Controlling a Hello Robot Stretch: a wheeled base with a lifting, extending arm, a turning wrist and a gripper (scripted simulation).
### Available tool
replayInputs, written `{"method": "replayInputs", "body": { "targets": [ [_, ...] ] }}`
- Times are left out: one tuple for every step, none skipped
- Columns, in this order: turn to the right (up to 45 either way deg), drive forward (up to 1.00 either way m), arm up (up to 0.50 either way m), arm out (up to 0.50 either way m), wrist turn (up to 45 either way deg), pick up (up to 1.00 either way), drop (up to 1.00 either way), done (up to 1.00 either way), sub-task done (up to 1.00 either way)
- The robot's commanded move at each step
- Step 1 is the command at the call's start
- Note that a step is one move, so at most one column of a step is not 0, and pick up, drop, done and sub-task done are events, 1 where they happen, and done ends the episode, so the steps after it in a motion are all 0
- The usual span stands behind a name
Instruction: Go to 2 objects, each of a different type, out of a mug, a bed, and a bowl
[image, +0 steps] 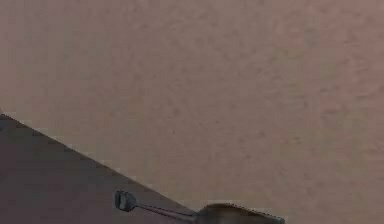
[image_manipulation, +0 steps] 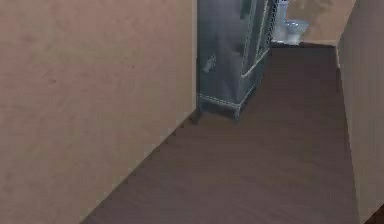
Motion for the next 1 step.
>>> {"method": "replayInputs", "body": {
  "targets": [
    [45.0,0.00,0.00,0.00,0.0,0.00,0.00,0.00,0.00]
  ]
}}
